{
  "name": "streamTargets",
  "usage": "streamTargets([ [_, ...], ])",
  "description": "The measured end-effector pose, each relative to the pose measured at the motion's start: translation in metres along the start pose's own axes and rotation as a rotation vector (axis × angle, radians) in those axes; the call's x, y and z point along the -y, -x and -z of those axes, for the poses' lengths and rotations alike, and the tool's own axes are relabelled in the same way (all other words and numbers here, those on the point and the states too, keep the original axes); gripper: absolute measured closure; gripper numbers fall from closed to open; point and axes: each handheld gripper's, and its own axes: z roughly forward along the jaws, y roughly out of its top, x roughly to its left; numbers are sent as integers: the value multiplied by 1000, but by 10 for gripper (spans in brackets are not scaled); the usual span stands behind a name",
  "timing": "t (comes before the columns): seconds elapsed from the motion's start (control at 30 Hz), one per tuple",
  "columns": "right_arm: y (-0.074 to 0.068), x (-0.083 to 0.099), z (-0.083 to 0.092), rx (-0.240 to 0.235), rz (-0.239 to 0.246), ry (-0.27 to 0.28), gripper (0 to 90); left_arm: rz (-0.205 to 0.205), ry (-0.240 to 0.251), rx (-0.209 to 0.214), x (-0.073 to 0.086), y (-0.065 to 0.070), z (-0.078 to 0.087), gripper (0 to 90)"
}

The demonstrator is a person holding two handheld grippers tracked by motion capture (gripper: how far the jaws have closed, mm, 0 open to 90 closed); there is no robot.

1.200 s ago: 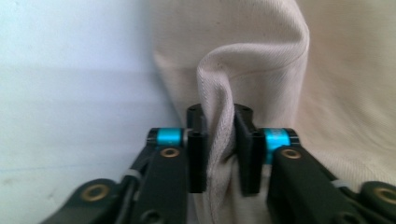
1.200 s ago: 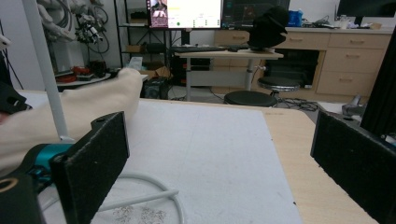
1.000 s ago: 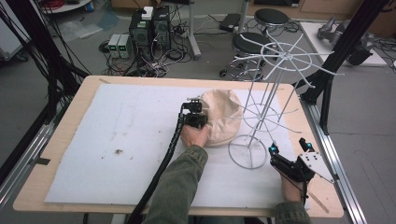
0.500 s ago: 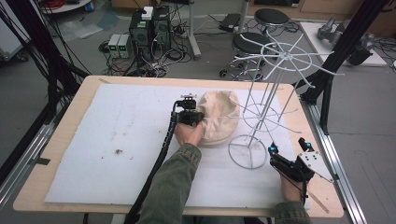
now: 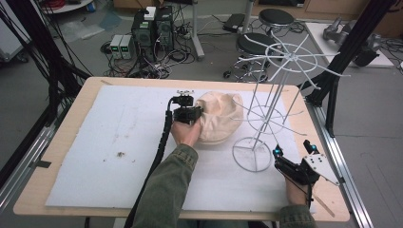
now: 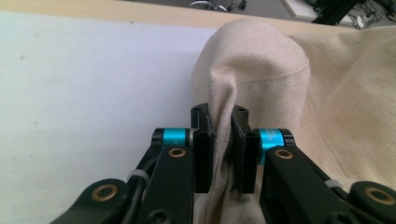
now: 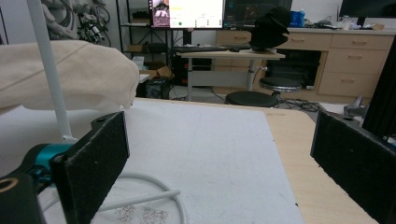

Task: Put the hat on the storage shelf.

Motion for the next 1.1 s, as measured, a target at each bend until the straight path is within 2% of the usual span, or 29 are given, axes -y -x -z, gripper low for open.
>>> streamTargets([
  [0.23,0,0,0,0,2,0,34,0,71,-18,-8,-7,16,809],
  [0.53,-1,0,0,-1,3,0,34,-14,179,-4,-21,-13,40,808],
  [0.63,-1,0,0,-1,2,0,34,-22,241,-7,-27,-14,51,807],
  [0.77,-1,0,0,-2,2,0,34,-26,306,9,-33,-16,63,807],
  [1.0,-1,0,0,-3,3,2,34,-31,350,16,-38,-21,73,807],
  [1.1,-1,0,0,-4,3,2,34,-38,394,13,-40,-23,79,807],
])
